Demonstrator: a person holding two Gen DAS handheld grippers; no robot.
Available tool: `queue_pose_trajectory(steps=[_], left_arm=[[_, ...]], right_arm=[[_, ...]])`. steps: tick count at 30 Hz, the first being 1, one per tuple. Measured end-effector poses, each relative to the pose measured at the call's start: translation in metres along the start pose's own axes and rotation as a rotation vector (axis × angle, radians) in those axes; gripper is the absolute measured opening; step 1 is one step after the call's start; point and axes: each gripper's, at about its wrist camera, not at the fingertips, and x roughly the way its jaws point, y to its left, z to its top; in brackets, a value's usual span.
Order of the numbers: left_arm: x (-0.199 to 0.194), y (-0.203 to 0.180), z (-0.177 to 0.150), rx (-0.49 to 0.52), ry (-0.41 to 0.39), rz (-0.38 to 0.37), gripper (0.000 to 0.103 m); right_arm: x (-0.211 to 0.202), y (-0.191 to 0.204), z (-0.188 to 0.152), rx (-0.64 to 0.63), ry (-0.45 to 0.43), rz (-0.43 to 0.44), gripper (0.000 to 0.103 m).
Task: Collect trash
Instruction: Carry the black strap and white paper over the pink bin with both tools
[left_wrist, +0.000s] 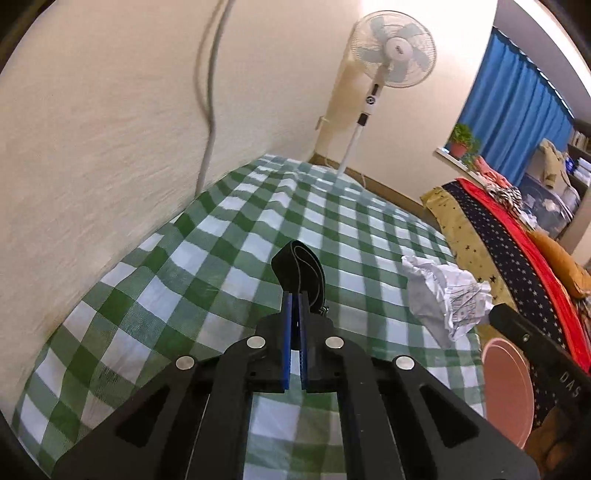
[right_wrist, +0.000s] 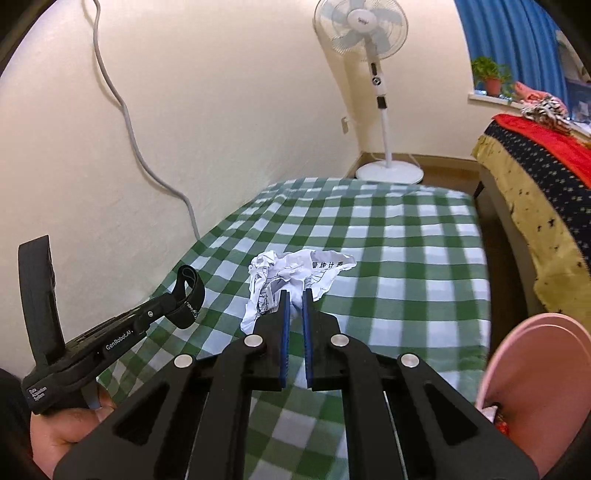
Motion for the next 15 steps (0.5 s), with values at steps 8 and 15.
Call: queue_pose_trajectory(steps=[8, 15], left_arm=[[-0.028, -0.023, -0.004, 0.061, -0.024, -0.033, 0.003], [-0.045, -0.039, -0.008, 0.109, -0.037, -0.060, 0.003]], right_arm=[[-0.048, -0.010, -0.003, 0.015, -0.051, -0.038, 0.007], [-0.088, -0.021, -0.006, 0.024, -0.089, -0.072, 0.007]])
